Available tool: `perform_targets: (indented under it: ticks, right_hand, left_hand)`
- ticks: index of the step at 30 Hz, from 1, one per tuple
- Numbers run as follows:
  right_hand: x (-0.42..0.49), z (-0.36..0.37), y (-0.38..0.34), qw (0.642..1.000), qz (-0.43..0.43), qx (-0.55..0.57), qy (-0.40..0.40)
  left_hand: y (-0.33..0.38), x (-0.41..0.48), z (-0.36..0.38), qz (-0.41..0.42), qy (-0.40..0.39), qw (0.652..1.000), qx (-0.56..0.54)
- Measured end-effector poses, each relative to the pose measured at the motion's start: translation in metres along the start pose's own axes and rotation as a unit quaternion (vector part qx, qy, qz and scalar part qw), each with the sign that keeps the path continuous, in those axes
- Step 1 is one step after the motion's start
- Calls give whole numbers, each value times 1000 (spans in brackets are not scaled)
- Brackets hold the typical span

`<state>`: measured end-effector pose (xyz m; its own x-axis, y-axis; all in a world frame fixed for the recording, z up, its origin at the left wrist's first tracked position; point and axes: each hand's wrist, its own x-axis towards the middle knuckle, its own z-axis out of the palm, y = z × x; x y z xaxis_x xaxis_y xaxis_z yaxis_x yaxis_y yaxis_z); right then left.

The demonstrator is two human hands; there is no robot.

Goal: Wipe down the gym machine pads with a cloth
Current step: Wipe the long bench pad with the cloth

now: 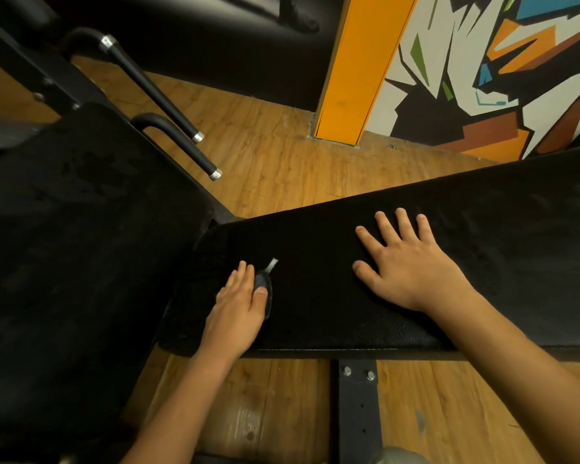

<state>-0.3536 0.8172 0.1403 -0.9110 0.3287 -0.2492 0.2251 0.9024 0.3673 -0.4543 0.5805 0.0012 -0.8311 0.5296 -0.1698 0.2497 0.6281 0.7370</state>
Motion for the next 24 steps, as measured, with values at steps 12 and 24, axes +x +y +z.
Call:
perform_targets:
  ticks: [12,24]
  right_hand:
    - [-2,-4,-5,997,-73,-3,-28]
    - [9,-8,-16,993,-88,-31,-69]
  left_hand:
    - [0,-29,1,5,-13,1000,-9]
    - [-3,50,-5,-18,6,1000,24]
